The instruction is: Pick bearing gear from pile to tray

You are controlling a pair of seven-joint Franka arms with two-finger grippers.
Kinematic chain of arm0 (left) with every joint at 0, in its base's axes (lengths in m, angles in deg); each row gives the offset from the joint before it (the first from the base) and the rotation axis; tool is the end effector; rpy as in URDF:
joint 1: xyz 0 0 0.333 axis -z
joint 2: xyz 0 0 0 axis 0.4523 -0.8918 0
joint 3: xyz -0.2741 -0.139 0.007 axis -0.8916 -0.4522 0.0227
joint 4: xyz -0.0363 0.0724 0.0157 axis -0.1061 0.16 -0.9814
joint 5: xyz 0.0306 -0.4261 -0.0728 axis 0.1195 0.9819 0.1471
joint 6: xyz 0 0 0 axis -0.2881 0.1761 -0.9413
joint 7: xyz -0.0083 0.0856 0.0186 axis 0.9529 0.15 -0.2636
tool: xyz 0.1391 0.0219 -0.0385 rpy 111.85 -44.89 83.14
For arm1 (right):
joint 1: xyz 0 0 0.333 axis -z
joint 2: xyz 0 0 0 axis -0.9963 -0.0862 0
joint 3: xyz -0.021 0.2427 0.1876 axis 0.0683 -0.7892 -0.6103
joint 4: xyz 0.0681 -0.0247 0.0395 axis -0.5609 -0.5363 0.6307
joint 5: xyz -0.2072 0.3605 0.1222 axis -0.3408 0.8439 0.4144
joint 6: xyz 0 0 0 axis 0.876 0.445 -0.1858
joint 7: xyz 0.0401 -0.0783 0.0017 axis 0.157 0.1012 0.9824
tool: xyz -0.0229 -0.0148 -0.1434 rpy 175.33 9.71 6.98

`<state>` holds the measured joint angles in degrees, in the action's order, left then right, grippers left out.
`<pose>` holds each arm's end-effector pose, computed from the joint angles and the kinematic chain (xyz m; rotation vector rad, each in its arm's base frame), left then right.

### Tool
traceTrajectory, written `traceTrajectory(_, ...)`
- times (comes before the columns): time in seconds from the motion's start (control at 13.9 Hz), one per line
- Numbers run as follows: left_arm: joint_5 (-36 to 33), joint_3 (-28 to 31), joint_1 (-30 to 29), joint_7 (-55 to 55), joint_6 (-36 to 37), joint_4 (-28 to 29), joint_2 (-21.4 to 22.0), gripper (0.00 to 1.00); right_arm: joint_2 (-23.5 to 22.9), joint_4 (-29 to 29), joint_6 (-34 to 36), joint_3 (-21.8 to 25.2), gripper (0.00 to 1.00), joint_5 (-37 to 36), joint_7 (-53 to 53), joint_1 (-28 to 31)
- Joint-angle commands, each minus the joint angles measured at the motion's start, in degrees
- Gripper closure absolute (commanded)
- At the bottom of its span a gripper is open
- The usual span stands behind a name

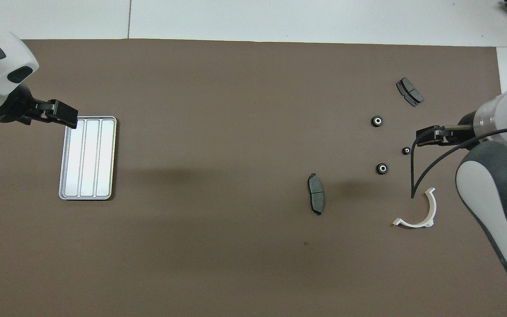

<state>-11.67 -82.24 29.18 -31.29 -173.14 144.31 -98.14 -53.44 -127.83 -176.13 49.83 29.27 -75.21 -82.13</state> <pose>0.6470 -0.0582 0.5060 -3.1252 0.2374 0.0252 0.6121 -0.0049 0.4348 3.0959 -0.1041 0.0805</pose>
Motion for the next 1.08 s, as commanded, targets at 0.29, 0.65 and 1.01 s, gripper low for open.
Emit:
traceTrajectory(0.29,0.49,0.69,0.87,0.24,-2.10,3.21,2.23,0.00,-7.99,-2.75,-12.26,-0.13,0.00,1.59,3.63,2.61)
traceTrajectory(0.65,0.40,0.69,0.87,0.24,-2.28,3.21,2.23,0.00,-13.53,-5.30,-21.84,-0.13,0.00,1.59,4.77,3.84)
traceTrajectory(1.01,0.49,0.69,0.87,0.24,-2.28,3.21,2.23,0.00,-17.05,-7.49,-28.18,-0.13,0.00,1.59,5.82,4.28)
